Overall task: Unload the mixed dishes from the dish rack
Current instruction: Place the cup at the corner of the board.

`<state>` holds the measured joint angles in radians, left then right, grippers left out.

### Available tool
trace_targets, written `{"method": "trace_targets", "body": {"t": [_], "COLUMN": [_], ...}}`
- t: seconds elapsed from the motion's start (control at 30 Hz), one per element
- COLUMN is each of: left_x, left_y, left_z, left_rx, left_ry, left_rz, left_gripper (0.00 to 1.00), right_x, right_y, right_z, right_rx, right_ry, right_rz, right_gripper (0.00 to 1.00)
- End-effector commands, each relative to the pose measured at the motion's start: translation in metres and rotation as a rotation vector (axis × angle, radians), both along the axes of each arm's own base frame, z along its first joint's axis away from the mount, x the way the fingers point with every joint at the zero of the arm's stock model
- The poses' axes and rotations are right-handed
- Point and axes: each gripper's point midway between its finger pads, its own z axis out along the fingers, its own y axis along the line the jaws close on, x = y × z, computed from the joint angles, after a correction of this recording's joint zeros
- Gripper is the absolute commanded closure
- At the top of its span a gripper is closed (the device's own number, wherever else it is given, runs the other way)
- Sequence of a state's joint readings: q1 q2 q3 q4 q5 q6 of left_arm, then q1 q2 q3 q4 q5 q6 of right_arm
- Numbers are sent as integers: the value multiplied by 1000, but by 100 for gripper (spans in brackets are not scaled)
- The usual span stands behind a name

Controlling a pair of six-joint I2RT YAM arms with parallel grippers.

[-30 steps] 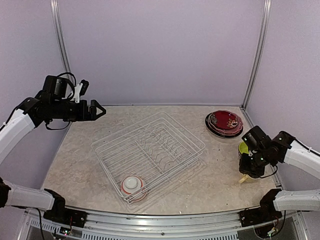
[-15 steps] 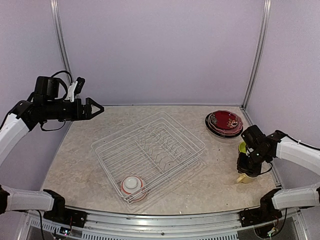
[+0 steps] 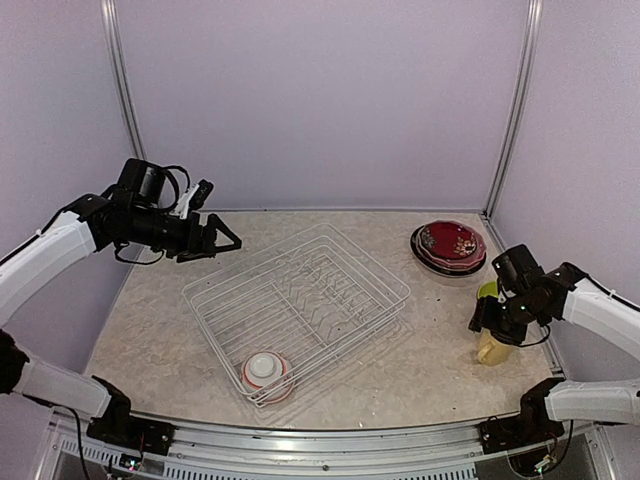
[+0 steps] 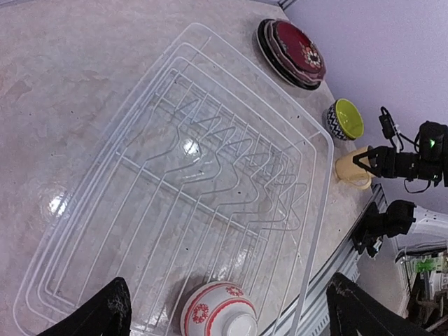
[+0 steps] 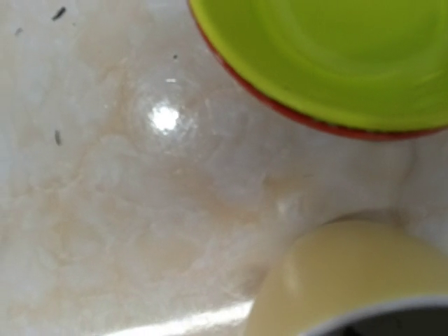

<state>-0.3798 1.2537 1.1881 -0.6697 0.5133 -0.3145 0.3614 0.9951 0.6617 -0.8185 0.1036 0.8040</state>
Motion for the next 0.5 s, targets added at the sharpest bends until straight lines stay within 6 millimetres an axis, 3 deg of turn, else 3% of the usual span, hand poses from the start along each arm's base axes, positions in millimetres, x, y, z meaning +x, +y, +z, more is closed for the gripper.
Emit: {"method": "trace_targets", "body": {"t": [0.0, 0.1, 0.27, 0.47], "left_x": [-30, -58, -93, -120], "left_y": [-36, -55, -62, -77], "left_z": [-27, -50, -86, -114], "left_rx": [103, 149, 216, 359], "left_ry": [64, 104, 196, 241], "left_rz": [-72, -102, -103, -144], "left_gripper": [8, 9, 9, 11], "right_x": [-3, 0, 1, -1], "right_y": [3, 11, 10, 9], "right_z": [14, 36, 64, 84], "right_rx": [29, 70, 66, 65], "right_ry": [-40, -115, -193, -250], "right_rz": [38, 90, 132, 153], "right_gripper": [27, 20, 4, 0]}}
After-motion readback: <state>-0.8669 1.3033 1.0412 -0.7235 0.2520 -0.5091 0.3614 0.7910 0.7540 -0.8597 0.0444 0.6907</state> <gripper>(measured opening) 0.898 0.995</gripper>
